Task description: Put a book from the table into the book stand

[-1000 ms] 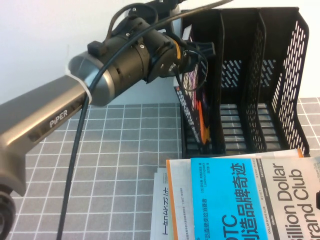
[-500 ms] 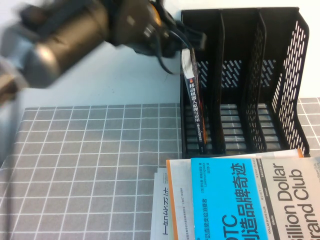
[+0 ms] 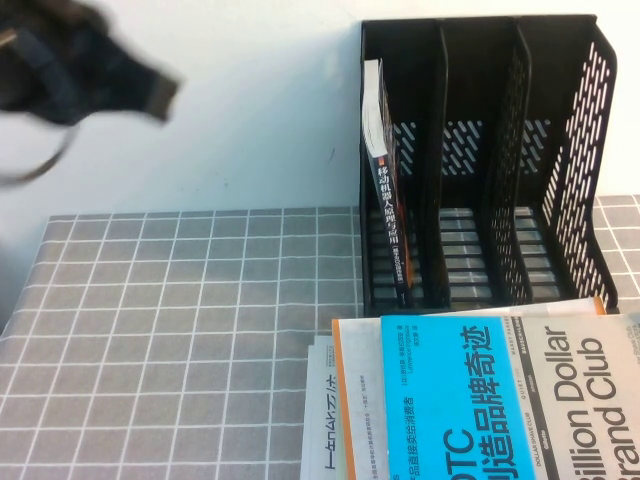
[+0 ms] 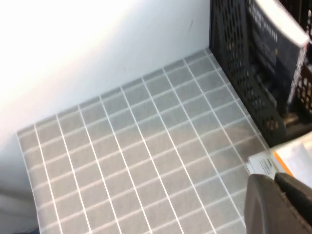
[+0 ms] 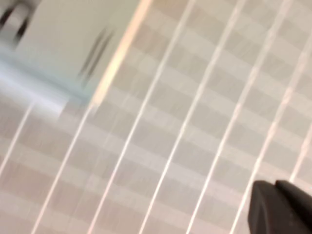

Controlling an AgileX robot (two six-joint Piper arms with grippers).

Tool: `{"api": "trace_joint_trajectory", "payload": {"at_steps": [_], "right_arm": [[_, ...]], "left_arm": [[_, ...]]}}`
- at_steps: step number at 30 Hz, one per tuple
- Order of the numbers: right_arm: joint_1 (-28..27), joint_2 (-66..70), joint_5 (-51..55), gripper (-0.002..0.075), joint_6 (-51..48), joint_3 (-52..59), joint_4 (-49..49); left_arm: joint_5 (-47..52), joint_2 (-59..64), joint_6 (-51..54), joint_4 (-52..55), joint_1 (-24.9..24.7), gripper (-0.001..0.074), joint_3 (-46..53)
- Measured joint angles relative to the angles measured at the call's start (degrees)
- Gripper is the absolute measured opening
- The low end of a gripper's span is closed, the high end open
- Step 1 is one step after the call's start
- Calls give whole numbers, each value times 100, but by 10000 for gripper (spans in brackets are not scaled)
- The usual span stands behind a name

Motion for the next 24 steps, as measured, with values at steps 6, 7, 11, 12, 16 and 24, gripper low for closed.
{"api": "trace_joint_trajectory", "payload": {"at_steps": [6,7,11,12,16,24], "right_arm": [[0,-764,-1963,-3,-44,329,375],[0,-962,-2172,-3,-118,460,526],[0,-1808,-2534,-3,-558,1095,1392],[0,-2008,-2548,-3,-738,1286,1606],[0,-2954,-2591,-3,-1618,1971,2526],[0,-3852,-2831,-3,-1748,2421,3139]], "left_arm": [[-1225,-1853,-677,12,0,1,2048],[-1544,-2220,-809,24,0,1,2480],[-2738,-3649,-1039,101,0,1,4073],[-2986,-3927,-1052,104,0,1,4452],[-4071,-5060,-1076,198,0,1,5648],[-4792,-5927,-1648,416,0,1,6611]]}}
